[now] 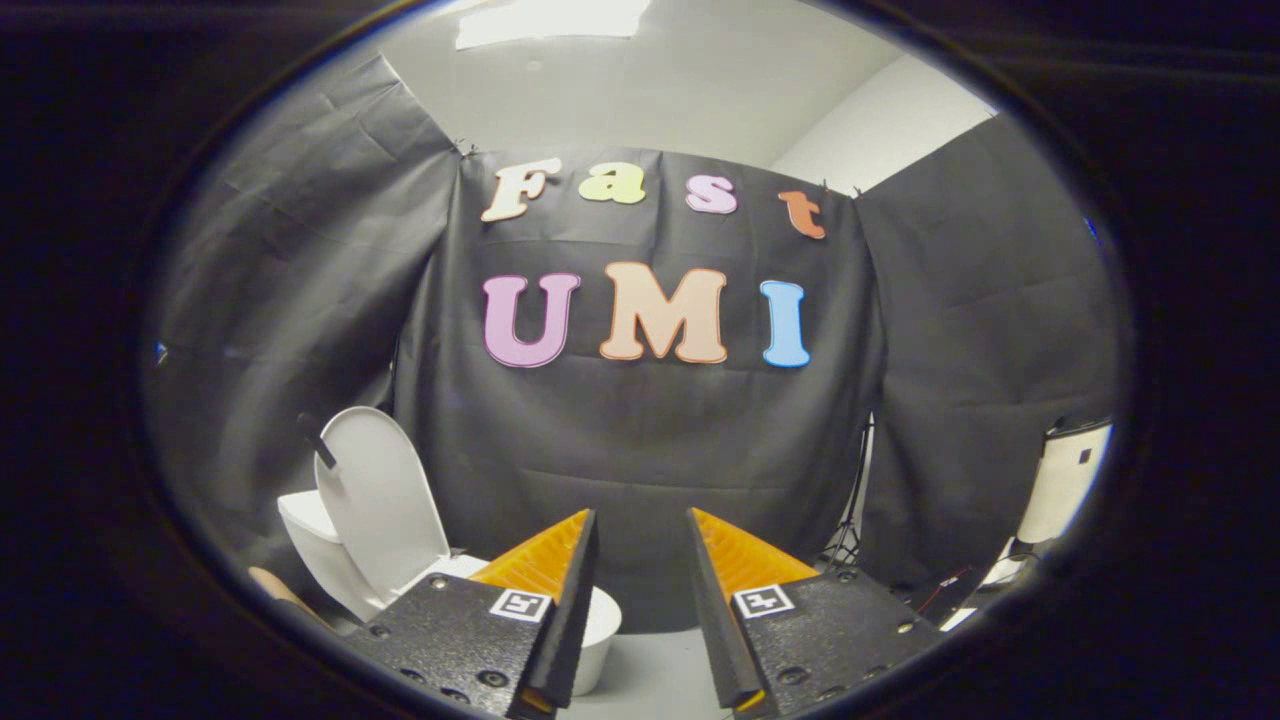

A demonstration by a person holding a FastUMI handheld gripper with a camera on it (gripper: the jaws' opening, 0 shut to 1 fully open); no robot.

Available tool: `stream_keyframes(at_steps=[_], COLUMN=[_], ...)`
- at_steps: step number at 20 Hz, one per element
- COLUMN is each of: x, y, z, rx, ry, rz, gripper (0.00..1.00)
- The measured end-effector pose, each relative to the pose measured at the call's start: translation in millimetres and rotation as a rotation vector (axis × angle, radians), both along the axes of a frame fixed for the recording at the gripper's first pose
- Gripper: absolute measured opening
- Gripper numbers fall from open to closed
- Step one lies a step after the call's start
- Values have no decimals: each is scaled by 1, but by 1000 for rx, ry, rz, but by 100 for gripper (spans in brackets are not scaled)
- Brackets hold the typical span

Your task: Open the toilet lid.

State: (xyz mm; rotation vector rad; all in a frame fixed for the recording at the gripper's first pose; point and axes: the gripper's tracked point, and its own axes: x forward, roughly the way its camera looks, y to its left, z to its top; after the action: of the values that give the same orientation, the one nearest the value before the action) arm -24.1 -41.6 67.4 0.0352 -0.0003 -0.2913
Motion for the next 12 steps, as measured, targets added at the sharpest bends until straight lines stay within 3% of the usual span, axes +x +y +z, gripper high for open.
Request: stream_keyframes(at_steps=[5,12], x=[-26,-48], y=[-15,-33], z=[-21,-60], rx=[-19,69], ry=[-13,57], rz=[-50,-109], gripper=[64,66])
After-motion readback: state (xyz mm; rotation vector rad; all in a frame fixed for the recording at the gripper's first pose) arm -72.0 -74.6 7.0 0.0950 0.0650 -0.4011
